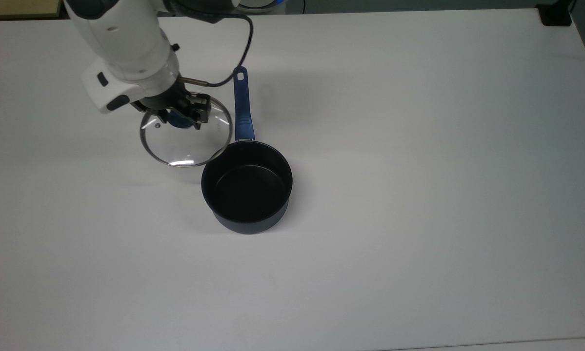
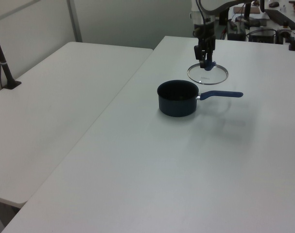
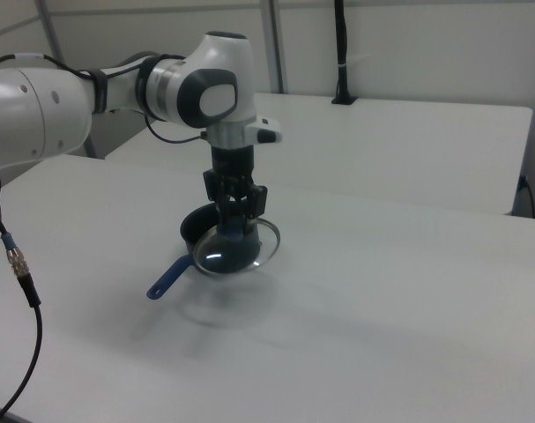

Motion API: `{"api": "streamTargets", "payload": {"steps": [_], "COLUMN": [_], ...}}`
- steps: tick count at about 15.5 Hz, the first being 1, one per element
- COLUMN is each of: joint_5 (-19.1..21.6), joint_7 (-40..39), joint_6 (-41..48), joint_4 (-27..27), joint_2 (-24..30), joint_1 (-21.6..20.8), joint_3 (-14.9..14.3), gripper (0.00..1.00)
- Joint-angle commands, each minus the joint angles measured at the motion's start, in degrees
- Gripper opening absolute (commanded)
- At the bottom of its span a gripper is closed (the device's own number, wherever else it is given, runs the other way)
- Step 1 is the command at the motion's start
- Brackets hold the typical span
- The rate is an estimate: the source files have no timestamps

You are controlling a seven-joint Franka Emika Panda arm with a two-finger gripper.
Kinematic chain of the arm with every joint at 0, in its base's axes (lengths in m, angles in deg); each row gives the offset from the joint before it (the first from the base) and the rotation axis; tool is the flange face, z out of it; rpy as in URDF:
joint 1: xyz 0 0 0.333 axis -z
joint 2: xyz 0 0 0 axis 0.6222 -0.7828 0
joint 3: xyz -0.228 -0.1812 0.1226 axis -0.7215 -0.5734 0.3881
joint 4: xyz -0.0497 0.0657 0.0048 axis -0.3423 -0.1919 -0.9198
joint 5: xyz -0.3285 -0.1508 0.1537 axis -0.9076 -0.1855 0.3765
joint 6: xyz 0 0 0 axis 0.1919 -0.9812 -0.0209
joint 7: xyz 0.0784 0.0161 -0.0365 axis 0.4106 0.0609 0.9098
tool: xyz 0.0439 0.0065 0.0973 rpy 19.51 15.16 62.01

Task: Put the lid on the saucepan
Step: 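Carry the lid over the saucepan and lower it onto the rim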

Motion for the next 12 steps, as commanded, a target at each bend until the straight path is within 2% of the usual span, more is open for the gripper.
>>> {"api": "streamTargets", "payload": {"steps": [1,12], "joint_5": [1.6,2.5], "joint_7": [4.7,14.4], "joint_6": [1.2,-6.3], "joint_4": [-4.2,-4.6], "joint_2": [-1.6,-3.1], "joint_1": [-0.4,-3.4], "joint_3": [0.8,1.3], "gripper": [0.46,0.46]}}
